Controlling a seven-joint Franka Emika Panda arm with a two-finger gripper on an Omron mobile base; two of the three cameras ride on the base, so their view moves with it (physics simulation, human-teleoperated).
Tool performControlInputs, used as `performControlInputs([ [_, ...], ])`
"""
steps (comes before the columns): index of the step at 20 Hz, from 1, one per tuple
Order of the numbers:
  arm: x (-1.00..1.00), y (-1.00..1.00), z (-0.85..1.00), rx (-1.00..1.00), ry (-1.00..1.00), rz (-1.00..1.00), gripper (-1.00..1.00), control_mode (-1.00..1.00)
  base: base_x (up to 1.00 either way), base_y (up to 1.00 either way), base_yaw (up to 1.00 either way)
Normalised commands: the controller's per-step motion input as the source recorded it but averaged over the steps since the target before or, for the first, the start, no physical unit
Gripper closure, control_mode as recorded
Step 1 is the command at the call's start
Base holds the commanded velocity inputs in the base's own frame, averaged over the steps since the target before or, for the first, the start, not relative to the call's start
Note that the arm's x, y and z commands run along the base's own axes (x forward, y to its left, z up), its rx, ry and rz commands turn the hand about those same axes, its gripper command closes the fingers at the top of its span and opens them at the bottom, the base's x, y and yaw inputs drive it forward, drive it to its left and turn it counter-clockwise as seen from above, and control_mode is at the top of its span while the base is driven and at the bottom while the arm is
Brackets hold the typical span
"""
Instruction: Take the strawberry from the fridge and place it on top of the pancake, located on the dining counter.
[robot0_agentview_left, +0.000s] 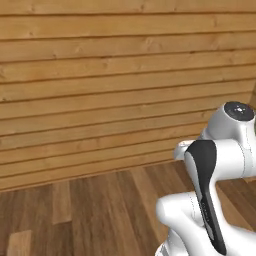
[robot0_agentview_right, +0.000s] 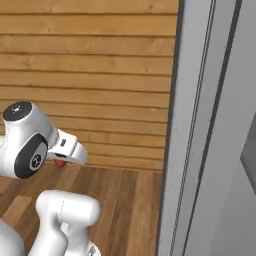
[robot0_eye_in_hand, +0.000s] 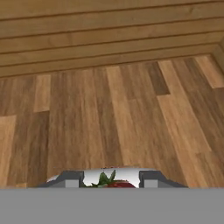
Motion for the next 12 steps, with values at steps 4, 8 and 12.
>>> performControlInputs([
  [4, 0.0, 0.0, 0.0, 0.0, 0.0, 0.0, 1.0, 1.0, 1.0, 0.25, -0.02],
  [8, 0.0, 0.0, 0.0, 0.0, 0.0, 0.0, 1.0, 1.0, 1.0, 0.64, 0.28],
  [12, 0.0, 0.0, 0.0, 0.0, 0.0, 0.0, 1.0, 1.0, 1.0, 0.44, 0.5],
])
